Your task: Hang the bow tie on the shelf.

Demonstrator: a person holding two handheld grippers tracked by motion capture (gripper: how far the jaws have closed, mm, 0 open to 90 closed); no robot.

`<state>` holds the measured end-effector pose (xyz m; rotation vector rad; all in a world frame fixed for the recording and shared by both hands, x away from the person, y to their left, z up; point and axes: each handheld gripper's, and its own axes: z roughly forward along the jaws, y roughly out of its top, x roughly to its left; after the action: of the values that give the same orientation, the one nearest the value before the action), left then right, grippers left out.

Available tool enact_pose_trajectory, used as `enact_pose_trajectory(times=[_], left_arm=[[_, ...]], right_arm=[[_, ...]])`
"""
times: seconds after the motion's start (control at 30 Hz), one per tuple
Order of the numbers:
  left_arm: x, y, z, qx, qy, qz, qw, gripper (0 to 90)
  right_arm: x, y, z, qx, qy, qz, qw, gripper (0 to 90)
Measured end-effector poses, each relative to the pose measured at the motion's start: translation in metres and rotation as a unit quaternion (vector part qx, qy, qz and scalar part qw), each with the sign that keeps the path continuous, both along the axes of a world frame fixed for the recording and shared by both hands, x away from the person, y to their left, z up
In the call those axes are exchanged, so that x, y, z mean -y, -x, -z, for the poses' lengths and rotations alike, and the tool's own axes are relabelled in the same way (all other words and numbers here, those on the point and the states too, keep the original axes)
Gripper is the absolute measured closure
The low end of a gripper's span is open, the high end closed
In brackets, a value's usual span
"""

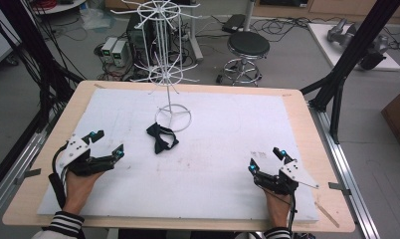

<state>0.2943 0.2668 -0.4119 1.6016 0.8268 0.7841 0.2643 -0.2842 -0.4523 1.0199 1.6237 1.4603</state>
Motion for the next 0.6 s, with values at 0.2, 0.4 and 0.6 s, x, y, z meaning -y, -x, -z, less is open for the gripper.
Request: enact_pose_trajectory(times=[0.2,0.4,0.6], left_arm=[[0.02,-0.007,-0.006,-0.018,-0.037,0.019,0.999,14.5],[0.04,-0.014,-0.007,-0.037,-0.068,0.025,0.9967,14.5],[0.056,-0.021,-0.007,-0.06,-0.092,0.029,0.9935,14.7]], right_arm=[[0.0,0.0,0.0,0.0,-0.001,0.0,1.0,8.5],[0.001,0.0,0.0,0.002,-0.002,0.0,1.0,8.5],[0.001,0.0,0.0,0.001,-0.005,-0.001,1.0,8.5]])
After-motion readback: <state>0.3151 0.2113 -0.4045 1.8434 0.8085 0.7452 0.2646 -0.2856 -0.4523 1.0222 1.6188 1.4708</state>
